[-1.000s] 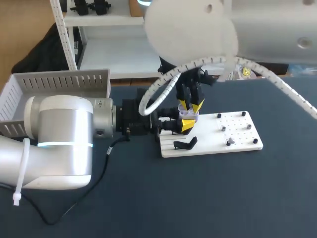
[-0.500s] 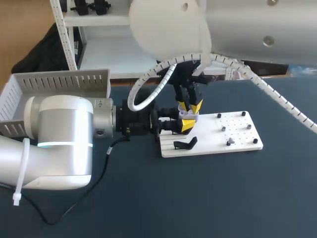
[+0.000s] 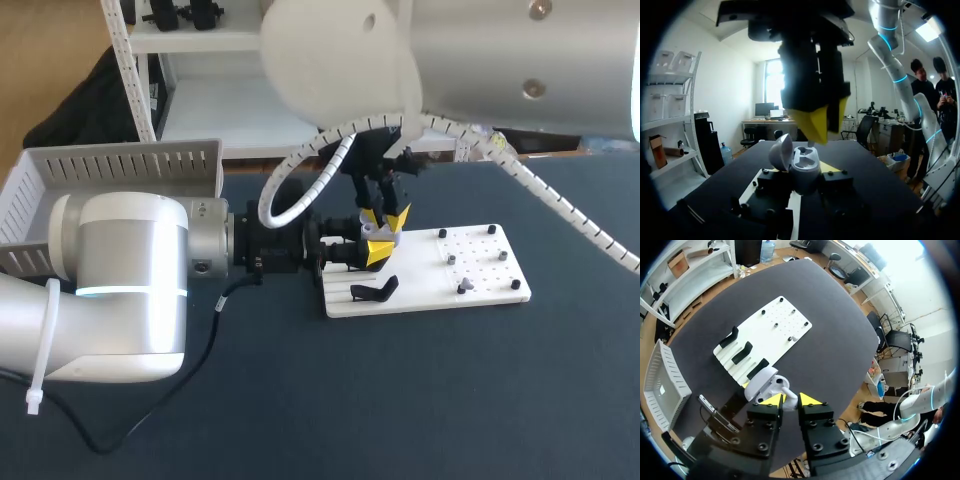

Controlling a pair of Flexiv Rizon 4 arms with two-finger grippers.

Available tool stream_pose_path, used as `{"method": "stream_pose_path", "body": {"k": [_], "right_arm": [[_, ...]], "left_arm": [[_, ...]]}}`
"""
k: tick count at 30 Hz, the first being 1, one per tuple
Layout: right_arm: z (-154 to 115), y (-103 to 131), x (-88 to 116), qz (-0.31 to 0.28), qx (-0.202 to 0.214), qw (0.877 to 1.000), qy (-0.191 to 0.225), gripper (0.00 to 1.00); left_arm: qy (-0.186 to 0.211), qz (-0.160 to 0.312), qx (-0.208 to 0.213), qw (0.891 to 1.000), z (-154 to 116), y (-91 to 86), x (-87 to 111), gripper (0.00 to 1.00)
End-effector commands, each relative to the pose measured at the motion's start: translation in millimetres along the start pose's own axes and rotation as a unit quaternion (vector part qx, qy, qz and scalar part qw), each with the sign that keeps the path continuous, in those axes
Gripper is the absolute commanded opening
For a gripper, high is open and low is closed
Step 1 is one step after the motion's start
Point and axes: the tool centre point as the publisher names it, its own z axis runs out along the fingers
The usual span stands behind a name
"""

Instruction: Pick up each earbud case from the left stands, insert the matching earbuds, close the lid, and place the case in the box.

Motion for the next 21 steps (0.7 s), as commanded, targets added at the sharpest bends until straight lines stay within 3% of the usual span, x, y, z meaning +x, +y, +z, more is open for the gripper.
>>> {"method": "stream_pose_path", "body": {"k": [1, 21], "right_arm": [[1.0, 2.6, 0.3, 0.002, 0.001, 1.0, -0.001, 0.0], [3.9, 8.9, -6.4, 0.003, -0.001, 1.0, -0.005, 0.0]], "left_arm": [[-0.003, 0.001, -0.001, 1.0, -0.1, -0.3, 1.4, 0.0], [-0.003, 0.001, -0.001, 1.0, -0.1, -0.3, 1.4, 0.0]]}}
